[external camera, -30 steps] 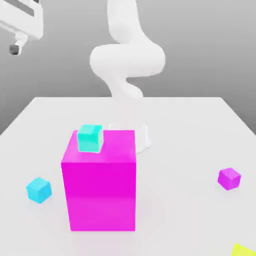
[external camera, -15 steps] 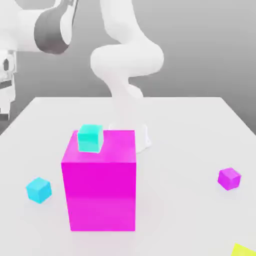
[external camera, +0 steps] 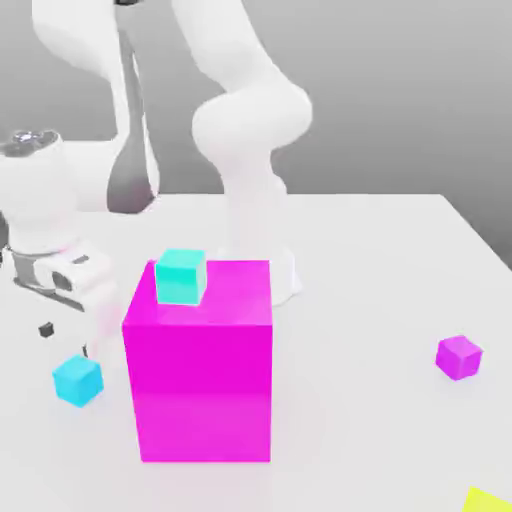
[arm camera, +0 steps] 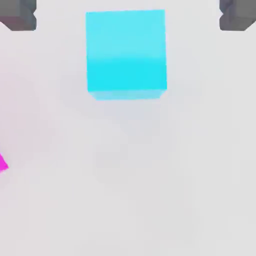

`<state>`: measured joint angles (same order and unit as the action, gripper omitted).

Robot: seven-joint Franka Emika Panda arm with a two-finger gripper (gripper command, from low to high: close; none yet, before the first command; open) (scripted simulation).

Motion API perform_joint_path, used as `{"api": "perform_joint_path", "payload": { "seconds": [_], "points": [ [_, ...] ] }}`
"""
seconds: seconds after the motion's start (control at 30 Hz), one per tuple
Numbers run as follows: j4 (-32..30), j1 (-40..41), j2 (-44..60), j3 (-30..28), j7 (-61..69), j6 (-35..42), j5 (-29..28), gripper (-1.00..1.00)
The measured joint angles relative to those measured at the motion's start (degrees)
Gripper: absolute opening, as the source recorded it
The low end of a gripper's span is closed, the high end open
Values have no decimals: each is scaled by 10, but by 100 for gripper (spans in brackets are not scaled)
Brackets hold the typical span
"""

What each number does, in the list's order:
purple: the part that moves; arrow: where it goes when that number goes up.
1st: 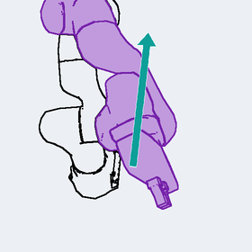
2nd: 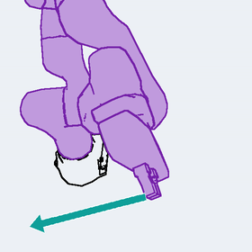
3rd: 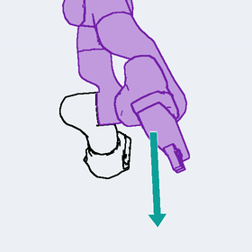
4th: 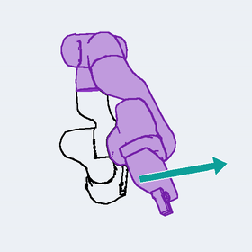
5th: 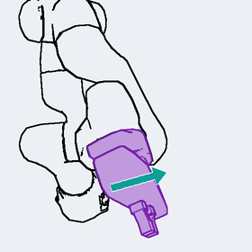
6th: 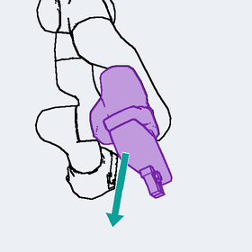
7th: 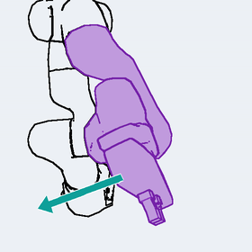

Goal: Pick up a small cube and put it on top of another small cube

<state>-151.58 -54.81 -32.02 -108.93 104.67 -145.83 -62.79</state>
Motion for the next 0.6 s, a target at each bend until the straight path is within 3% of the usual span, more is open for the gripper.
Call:
{"api": "perform_joint_path", "payload": {
  "seconds": [0.5, 0.53, 0.6],
  "points": [
    [44, -130, -71, -155, -100, -19, -141, 0],
    [46, -134, -74, -159, -106, -19, -146, -100],
    [46, -134, -74, -159, -106, -19, -146, -100]
  ]
}}
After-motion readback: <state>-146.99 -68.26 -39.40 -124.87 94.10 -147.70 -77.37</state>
